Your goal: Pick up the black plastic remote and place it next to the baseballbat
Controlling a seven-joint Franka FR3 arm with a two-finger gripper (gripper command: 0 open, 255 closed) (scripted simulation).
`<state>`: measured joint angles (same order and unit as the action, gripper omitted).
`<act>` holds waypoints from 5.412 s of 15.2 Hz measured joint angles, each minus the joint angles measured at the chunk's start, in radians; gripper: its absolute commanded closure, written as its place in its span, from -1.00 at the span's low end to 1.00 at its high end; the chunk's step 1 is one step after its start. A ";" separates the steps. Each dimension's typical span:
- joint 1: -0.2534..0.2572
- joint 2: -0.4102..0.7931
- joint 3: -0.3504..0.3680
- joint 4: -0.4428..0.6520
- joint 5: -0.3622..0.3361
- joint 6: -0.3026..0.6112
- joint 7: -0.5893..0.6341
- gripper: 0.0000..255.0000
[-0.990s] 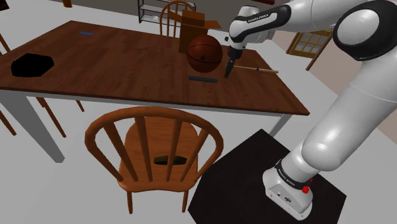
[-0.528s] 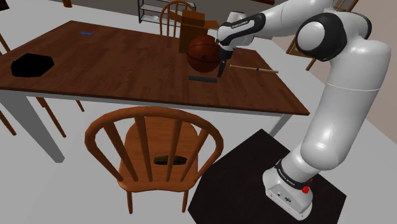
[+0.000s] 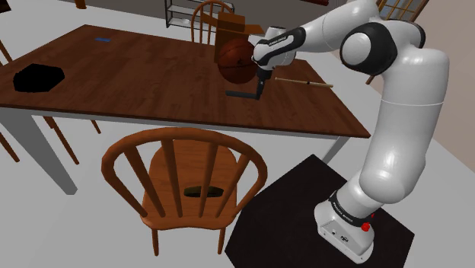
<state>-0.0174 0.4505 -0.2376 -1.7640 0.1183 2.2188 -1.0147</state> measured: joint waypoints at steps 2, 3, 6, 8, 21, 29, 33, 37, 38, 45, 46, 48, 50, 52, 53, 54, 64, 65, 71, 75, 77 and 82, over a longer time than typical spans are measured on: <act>-0.001 0.003 0.000 -0.004 0.001 0.007 -0.002 -1.00; -0.001 0.004 0.001 -0.004 0.002 0.008 -0.003 -1.00; -0.002 0.005 0.001 -0.005 0.002 0.009 -0.003 -1.00; -0.002 0.004 0.001 -0.005 0.002 0.009 -0.003 1.00; 0.000 -0.016 -0.003 0.010 -0.005 -0.025 0.000 1.00; 0.004 -0.062 -0.010 0.050 -0.019 -0.110 0.009 1.00; 0.006 -0.084 -0.013 0.077 -0.026 -0.157 0.014 1.00; -0.005 -0.119 -0.023 0.053 -0.033 -0.169 -0.006 1.00; -0.012 -0.130 -0.028 0.043 -0.034 -0.170 -0.018 1.00; -0.086 -0.235 -0.081 -0.109 -0.047 -0.123 -0.147 1.00; -0.098 -0.251 -0.090 -0.132 -0.050 -0.115 -0.168 1.00; -0.120 -0.274 -0.107 -0.160 -0.053 -0.109 -0.207 1.00; -0.142 -0.286 -0.123 -0.179 -0.054 -0.102 -0.245 1.00; -0.166 -0.303 -0.141 -0.206 -0.057 -0.093 -0.287 1.00; -0.181 -0.304 -0.152 -0.210 -0.055 -0.089 -0.313 1.00; -0.193 -0.303 -0.160 -0.206 -0.053 -0.094 -0.335 1.00; -0.327 -0.308 -0.258 -0.222 -0.034 -0.089 -0.575 1.00; -0.333 -0.299 -0.260 -0.223 -0.028 -0.081 -0.587 1.00; -0.343 -0.258 -0.258 -0.255 0.000 -0.012 -0.614 1.00; -0.345 -0.235 -0.252 -0.283 0.017 0.035 -0.624 1.00; -0.348 -0.218 -0.248 -0.290 0.028 0.057 -0.630 1.00; -0.352 -0.197 -0.243 -0.297 0.043 0.082 -0.641 1.00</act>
<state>-0.3690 0.2537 -0.4802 -2.0607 0.1616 2.3006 -1.6552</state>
